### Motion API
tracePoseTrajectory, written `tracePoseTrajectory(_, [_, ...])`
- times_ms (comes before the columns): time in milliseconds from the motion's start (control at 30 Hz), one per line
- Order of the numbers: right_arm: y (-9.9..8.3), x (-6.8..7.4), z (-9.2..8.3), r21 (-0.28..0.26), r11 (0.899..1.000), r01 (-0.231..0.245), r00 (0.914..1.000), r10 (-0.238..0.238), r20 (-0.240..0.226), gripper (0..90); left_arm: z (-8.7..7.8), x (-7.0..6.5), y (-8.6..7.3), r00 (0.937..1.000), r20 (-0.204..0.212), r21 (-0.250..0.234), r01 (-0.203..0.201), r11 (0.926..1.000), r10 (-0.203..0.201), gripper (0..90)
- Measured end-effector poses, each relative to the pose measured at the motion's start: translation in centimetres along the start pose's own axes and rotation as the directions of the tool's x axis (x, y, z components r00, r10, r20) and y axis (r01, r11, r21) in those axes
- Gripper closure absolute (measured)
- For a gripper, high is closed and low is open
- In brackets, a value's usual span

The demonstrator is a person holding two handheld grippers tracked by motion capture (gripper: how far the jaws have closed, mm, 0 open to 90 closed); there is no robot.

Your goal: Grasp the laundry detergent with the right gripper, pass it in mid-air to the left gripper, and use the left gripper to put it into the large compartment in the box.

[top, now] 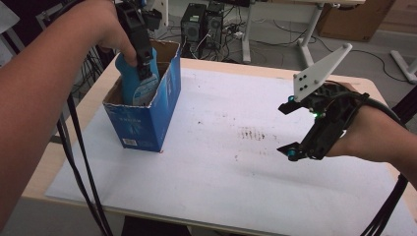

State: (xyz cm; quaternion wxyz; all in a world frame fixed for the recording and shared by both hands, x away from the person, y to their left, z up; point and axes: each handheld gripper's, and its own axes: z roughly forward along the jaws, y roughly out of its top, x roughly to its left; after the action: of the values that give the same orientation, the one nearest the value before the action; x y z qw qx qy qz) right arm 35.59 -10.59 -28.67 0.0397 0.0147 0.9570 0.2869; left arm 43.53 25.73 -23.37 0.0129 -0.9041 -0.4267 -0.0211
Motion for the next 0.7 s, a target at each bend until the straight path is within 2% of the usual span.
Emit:
tracePoseTrajectory(33, [0.0,-0.1,0.1,-0.003,1.000,-0.001,1.0000,0.001,0.000,0.7,0.5,-0.1,0.1,0.9996,-0.003,-0.001,-0.026,0.9997,0.026,39.6])
tracePoseTrajectory(67, [0.0,-0.2,0.2,-0.006,1.000,-0.013,0.9999,0.013,-0.008,0.7,1.2,-0.2,0.3,0.9973,-0.010,0.001,-0.073,0.9973,0.073,39.6])
tracePoseTrajectory(100, [0.0,-0.2,0.2,-0.006,1.000,-0.013,0.9999,0.013,-0.008,0.7,1.2,-0.2,0.3,0.9973,-0.010,0.001,-0.073,0.9973,0.073,39.6])
tracePoseTrajectory(133, [0.0,-0.2,0.3,-0.014,1.000,-0.020,0.9998,0.020,-0.009,0.7,2.3,-0.2,0.6,0.9937,-0.017,0.005,-0.111,0.9938,0.111,39.6])
tracePoseTrajectory(167, [0.1,-0.3,0.4,-0.019,1.000,-0.019,0.9998,0.019,-0.009,0.7,2.7,-0.1,0.6,0.9917,-0.021,0.011,-0.126,0.9919,0.127,39.5])
tracePoseTrajectory(367, [0.0,-0.4,0.5,-0.008,1.000,-0.025,0.9996,0.025,-0.011,0.7,4.4,0.4,0.6,0.9911,0.006,0.014,-0.133,0.9910,0.133,39.4])
tracePoseTrajectory(567, [-0.3,-0.6,0.7,-0.003,1.000,-0.029,0.9995,0.029,-0.012,0.7,5.7,0.6,0.6,0.9850,0.021,0.023,-0.172,0.9849,0.171,39.1])
tracePoseTrajectory(700, [-0.4,-0.6,0.8,0.001,0.999,-0.036,0.9993,0.036,-0.015,0.7,5.9,1.0,0.5,0.9883,0.036,0.029,-0.149,0.9884,0.148,39.0])
